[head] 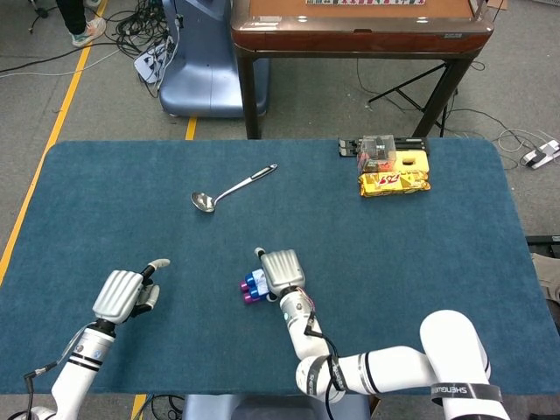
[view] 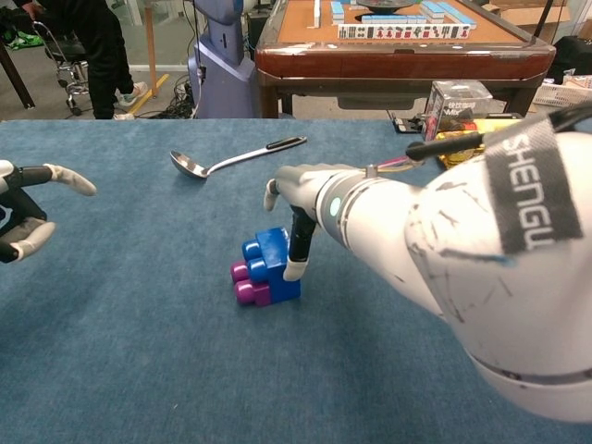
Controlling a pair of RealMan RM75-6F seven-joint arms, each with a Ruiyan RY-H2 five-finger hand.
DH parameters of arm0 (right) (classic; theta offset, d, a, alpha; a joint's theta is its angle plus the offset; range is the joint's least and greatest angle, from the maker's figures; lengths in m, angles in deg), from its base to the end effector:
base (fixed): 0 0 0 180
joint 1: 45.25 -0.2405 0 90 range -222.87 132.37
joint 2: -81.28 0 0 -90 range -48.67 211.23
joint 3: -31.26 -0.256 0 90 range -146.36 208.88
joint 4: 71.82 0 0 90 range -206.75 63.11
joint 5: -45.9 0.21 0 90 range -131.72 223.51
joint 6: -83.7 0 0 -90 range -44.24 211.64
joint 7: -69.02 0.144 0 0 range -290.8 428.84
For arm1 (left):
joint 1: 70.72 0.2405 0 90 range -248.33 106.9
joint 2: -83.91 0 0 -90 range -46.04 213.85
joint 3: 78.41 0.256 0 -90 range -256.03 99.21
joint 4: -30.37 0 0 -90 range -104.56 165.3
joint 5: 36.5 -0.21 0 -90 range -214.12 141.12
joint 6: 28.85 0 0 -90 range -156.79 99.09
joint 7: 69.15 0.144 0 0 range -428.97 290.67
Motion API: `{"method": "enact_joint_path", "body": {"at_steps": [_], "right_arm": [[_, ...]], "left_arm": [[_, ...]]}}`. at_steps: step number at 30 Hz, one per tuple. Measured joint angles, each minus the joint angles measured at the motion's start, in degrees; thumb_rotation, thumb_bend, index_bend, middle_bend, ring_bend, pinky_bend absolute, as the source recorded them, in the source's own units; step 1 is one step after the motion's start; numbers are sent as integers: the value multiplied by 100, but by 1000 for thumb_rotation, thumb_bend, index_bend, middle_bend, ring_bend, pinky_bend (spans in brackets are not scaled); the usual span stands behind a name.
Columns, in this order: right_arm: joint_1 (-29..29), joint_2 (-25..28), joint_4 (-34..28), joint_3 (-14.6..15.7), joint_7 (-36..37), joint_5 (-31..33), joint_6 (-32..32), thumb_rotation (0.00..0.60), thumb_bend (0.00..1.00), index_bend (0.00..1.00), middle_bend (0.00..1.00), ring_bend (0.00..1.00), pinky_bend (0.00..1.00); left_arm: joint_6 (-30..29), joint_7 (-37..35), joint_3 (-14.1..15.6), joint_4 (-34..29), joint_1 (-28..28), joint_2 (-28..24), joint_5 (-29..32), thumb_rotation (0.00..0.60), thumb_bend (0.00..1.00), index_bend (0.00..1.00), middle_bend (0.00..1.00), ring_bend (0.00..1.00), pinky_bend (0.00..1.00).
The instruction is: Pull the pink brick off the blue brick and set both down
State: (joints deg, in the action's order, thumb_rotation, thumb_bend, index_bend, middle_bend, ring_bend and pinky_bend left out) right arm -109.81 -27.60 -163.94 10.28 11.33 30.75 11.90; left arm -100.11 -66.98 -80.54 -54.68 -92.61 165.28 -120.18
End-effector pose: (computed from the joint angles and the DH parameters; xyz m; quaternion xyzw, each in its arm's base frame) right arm -0.0078 -0.3106 -0.0993 0.7436 -0.4519 0.2490 0.4252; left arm -0.2495 0.2564 0.0385 -0.6769 -0.4103 -0.4160 0.4477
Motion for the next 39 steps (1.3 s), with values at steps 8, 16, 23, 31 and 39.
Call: {"method": "enact_joint_path", "body": {"at_steps": [8, 16, 23, 31, 39], "right_arm": [[58, 202, -156, 24, 99, 4, 326, 600, 0, 189, 1000, 1000, 1000], [0, 383, -249, 79, 94, 243, 604, 600, 0, 226, 1000, 1000, 1000], [-83, 370, -117, 130, 156, 313, 678, 600, 0, 254, 1000, 1000, 1000], [-141, 331, -16, 181, 256, 289, 730, 600, 1, 334, 1000, 1000, 1000], [-141, 310, 47, 236, 410, 122, 715, 600, 59, 474, 1000, 1000, 1000]], "left_arm": [[17, 24, -8, -17, 2, -13, -1, 600, 552, 261, 819, 728, 981], [22, 44, -16, -32, 3, -8, -8, 600, 553, 261, 819, 728, 981], [29, 38, -7, -18, 18, 5, -3, 600, 552, 262, 819, 728, 981], [36, 23, 3, 5, 33, 27, -5, 600, 552, 262, 819, 728, 981], [44, 15, 6, 20, 37, 52, -12, 600, 552, 263, 819, 728, 981]]}}
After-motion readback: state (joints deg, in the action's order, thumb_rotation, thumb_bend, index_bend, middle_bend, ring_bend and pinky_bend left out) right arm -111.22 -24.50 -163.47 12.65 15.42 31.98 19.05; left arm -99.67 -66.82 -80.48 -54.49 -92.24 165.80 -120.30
